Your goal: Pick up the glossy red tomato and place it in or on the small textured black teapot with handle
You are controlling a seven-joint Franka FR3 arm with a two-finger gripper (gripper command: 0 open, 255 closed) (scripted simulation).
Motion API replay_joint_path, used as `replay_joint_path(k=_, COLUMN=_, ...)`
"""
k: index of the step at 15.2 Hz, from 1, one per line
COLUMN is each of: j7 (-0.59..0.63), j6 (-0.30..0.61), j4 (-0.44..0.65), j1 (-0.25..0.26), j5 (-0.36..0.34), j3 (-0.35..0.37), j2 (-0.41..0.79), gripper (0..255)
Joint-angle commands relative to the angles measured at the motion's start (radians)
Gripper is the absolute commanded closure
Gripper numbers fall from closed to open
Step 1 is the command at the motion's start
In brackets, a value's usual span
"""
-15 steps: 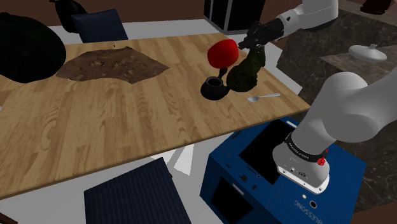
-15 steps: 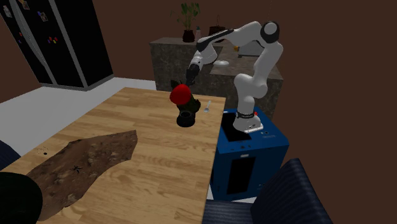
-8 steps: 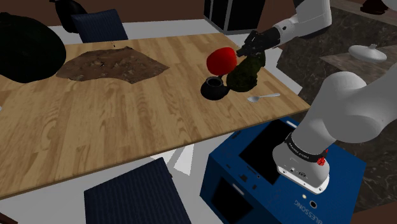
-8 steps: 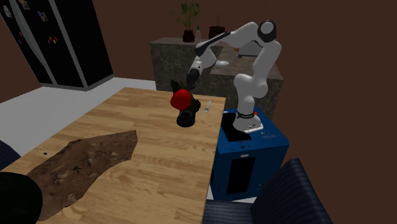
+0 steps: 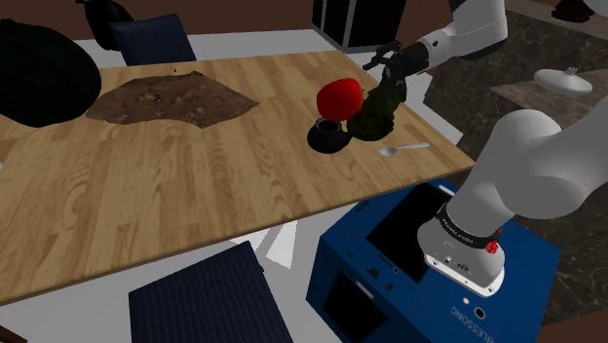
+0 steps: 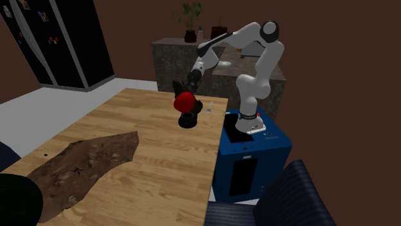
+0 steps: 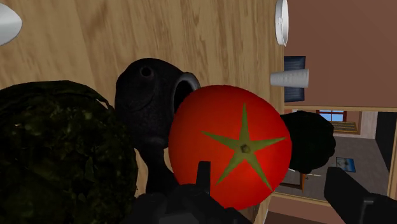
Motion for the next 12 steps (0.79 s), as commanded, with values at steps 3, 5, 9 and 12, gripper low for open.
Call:
replay_joint_path(k=3, j7=0.0, j6=0.0, j4=0.0, j1=0.0, j5=0.0, j3=0.0, j2=0.0, gripper=0)
replay_joint_path(k=5, j7=0.023, j6=-0.062, j4=0.032, j1=-0.044, j5=-0.052, j3=-0.014, j2=-0.014, gripper=0)
replay_joint_path(k=9, j7=0.039, j6=-0.119, j4=0.065, j1=-0.074, j5=-0.093, j3=-0.031, j2=-0.022, gripper=0)
replay_joint_path(k=12, j7=0.039, j6=-0.119, j4=0.065, j1=-0.074, j5=-0.093, j3=-0.031, j2=-0.022, gripper=0)
